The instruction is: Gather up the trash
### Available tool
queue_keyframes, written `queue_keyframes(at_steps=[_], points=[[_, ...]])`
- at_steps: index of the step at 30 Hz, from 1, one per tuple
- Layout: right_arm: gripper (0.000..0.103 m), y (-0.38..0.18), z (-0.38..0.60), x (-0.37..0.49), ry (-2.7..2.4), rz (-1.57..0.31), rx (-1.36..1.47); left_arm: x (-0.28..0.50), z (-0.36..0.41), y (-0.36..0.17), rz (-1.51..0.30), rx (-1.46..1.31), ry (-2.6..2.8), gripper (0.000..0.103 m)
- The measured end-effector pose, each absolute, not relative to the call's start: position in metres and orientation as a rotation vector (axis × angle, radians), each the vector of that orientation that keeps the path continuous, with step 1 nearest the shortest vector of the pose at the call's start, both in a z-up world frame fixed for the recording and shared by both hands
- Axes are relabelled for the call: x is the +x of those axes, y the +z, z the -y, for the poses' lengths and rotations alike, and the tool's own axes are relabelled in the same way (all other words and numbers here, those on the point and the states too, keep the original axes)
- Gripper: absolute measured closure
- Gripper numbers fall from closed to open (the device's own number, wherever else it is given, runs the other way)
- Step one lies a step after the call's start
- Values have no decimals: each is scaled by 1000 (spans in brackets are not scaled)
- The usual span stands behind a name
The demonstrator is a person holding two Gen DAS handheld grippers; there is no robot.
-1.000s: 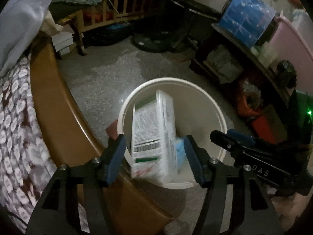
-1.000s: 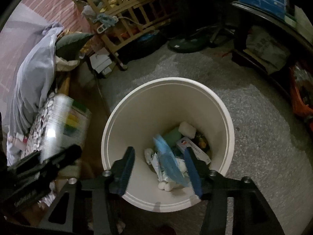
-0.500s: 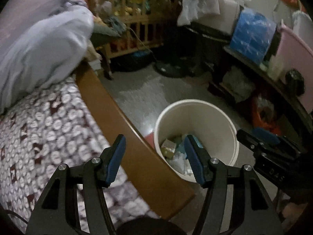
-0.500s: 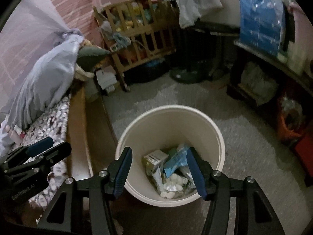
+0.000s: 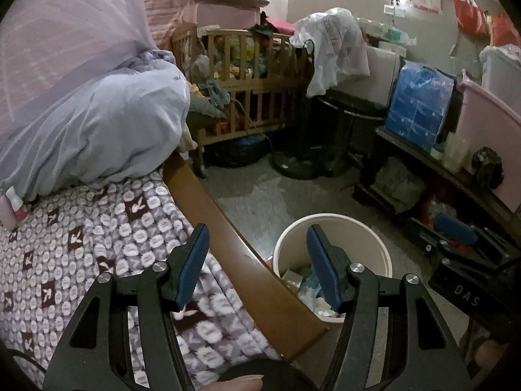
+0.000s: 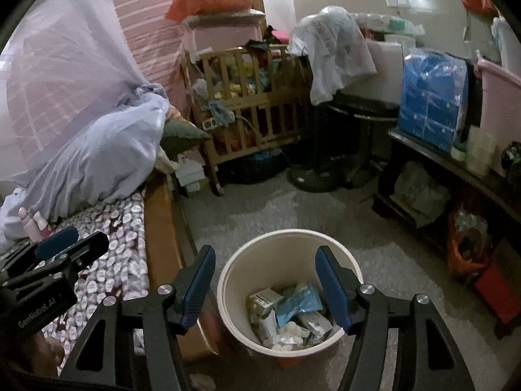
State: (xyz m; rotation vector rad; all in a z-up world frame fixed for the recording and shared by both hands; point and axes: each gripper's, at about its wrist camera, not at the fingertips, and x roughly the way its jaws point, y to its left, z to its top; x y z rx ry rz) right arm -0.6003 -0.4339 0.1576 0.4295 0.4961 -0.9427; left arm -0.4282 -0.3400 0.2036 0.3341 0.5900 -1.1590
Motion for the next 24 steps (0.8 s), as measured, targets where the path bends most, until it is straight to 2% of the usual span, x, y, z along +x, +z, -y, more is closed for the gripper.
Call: queue_keyframes(at_steps=[8, 24], points=[[37, 167, 426, -599, -950, -480, 396, -426, 332, 207, -580, 323, -1153, 42], [37, 168, 426, -596, -944, -495, 386, -425, 326, 208, -566, 323, -1162, 42]])
